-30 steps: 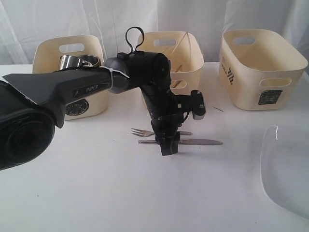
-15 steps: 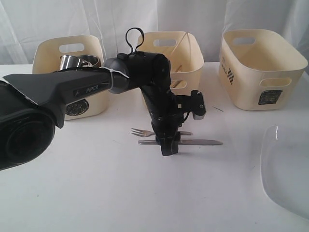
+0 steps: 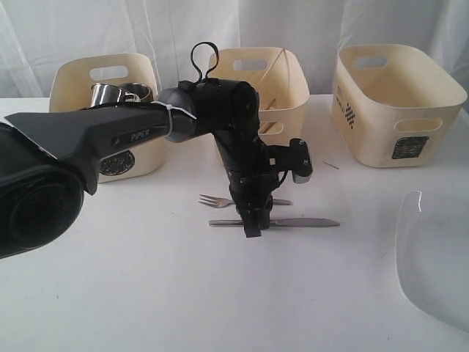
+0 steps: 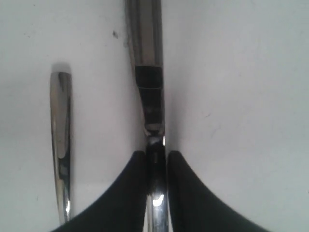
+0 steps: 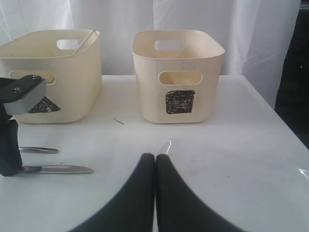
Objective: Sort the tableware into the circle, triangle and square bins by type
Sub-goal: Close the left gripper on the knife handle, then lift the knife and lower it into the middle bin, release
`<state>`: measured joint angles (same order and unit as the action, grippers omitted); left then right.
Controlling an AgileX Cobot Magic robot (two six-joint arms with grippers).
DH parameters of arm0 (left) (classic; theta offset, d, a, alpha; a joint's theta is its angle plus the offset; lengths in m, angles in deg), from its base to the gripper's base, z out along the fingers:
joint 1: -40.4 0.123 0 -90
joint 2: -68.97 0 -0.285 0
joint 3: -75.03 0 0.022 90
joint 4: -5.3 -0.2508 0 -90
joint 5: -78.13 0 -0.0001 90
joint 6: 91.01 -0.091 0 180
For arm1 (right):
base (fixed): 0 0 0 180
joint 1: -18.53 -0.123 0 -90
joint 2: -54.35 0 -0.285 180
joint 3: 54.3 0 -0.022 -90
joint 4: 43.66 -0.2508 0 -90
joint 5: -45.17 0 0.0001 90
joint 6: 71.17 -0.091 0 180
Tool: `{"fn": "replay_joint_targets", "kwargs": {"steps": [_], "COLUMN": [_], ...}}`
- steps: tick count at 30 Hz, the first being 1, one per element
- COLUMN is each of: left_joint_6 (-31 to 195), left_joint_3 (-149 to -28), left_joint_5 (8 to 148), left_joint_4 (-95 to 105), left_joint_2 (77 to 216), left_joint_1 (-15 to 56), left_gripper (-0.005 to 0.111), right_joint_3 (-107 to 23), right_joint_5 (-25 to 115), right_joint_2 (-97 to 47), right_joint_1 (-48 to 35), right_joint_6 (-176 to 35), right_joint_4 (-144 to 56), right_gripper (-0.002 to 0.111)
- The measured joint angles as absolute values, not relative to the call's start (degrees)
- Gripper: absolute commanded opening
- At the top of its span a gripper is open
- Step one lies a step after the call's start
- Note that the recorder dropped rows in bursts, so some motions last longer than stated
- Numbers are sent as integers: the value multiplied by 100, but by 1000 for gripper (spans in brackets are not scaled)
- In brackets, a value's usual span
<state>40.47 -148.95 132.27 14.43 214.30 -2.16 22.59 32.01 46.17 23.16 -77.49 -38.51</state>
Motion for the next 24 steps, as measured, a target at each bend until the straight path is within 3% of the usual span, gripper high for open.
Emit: {"fn": "replay_joint_targets", "kwargs": {"steps": [5, 11, 24], "left_joint_6": [4047, 4224, 4520], "left_joint_3": [-14895, -14907, -14874], "left_joint_5": [13508, 14221, 14257], "left_joint_4": [1443, 1603, 1686], "left_joint_2": [21430, 21418, 21216], "left_joint_1": [-216, -216, -216], "left_gripper": [0, 0, 0], "right_joint_3": [2259, 2259, 2259], "right_joint_5": [3201, 3201, 3201], "right_joint_2": [4617, 4617, 4617], "right_joint_1": [2316, 2316, 2316], "right_joint_6": [-7749, -7749, -7749], "right_joint_4": [-3851, -3851, -3851], "right_gripper": [0, 0, 0]}}
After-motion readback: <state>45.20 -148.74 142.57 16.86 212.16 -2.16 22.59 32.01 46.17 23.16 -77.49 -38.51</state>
